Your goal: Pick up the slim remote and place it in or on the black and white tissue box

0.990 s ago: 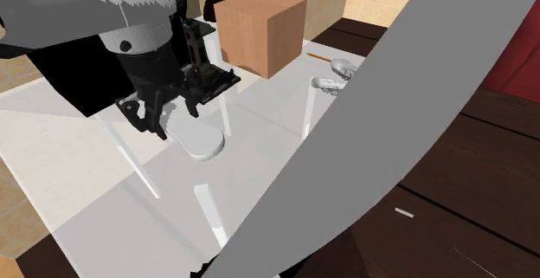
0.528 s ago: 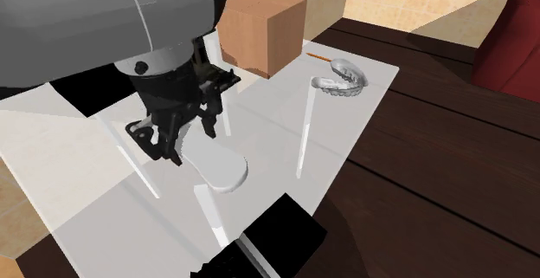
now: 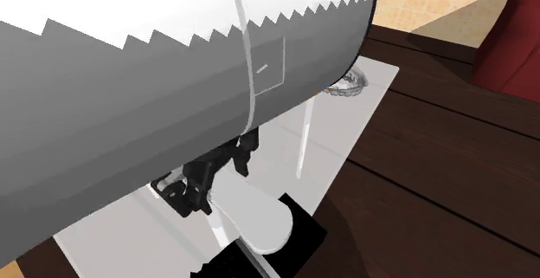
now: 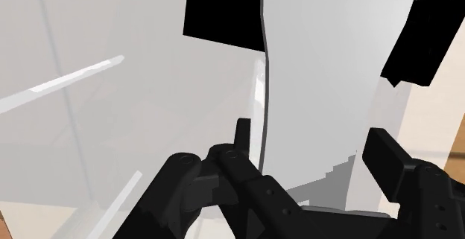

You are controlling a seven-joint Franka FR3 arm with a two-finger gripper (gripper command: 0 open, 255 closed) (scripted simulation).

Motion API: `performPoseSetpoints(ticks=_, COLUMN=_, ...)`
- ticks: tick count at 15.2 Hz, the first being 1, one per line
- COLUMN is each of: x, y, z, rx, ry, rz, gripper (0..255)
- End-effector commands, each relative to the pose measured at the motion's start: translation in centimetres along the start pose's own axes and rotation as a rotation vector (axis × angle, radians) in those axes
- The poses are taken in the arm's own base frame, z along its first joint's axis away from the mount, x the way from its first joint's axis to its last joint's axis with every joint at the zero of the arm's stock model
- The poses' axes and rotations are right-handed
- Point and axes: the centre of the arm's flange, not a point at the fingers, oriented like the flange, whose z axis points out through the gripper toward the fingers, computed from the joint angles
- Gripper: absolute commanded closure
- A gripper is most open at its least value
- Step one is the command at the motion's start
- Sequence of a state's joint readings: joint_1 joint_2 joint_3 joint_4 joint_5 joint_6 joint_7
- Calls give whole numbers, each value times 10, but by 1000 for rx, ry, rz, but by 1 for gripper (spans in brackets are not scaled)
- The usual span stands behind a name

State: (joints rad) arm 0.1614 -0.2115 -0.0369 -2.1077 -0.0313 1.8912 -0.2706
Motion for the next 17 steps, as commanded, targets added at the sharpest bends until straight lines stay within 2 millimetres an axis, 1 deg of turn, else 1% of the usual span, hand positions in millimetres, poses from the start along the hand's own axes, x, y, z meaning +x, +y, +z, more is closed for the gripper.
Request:
performPoseSetpoints(ticks=1, x=-27, y=-8, z=2, rx=0, ry=0, rz=0, gripper=255)
performPoseSetpoints(ticks=3, x=-53, y=-15, z=1, rx=0, ry=0, rz=0, gripper=255)
performPoseSetpoints(ticks=4, x=-74, y=-20, z=1, rx=0, ry=0, rz=0, gripper=255)
performPoseSetpoints(ticks=17, x=-73, y=-21, z=70, rx=0, ry=0, rz=0, gripper=255)
